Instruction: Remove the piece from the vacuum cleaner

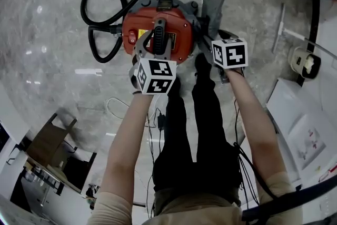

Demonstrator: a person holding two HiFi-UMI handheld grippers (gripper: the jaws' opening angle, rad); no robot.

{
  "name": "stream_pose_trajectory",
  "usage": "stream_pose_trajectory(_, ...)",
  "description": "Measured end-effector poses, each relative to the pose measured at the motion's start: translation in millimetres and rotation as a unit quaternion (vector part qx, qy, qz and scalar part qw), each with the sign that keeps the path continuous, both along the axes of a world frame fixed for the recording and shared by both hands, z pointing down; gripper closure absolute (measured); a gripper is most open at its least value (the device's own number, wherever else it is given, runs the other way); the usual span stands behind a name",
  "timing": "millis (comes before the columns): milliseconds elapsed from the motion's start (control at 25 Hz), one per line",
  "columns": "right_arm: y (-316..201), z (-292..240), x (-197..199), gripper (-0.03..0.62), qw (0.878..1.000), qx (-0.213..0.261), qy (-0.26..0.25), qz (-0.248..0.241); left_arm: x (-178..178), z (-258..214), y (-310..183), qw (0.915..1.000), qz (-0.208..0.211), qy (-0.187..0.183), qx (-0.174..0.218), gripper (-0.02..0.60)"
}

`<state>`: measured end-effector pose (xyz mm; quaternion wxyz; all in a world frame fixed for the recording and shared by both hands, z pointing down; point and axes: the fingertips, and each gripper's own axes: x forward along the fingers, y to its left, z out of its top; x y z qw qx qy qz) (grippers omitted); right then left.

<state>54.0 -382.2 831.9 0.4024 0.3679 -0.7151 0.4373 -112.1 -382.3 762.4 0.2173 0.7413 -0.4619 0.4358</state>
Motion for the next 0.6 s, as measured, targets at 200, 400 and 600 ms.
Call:
stream_pose_trajectory(200,2,2,8,0.379,1.0,0.001,0.011,-0.022,0,1,0,1.0,-0.001,0.005,0.004,0.38)
stream_pose_trajectory(400,6,6,12,0.546,0.999,0.006,0.019,-0.039,-1,2,-1,1.0,-0.002,0.006,0.006,0.38)
stream_pose_trajectory(600,9,11,15,0.556,1.0,0.006,0.008,-0.029,0,3,-1,1.0,-0.004,0.007,0.002,0.38)
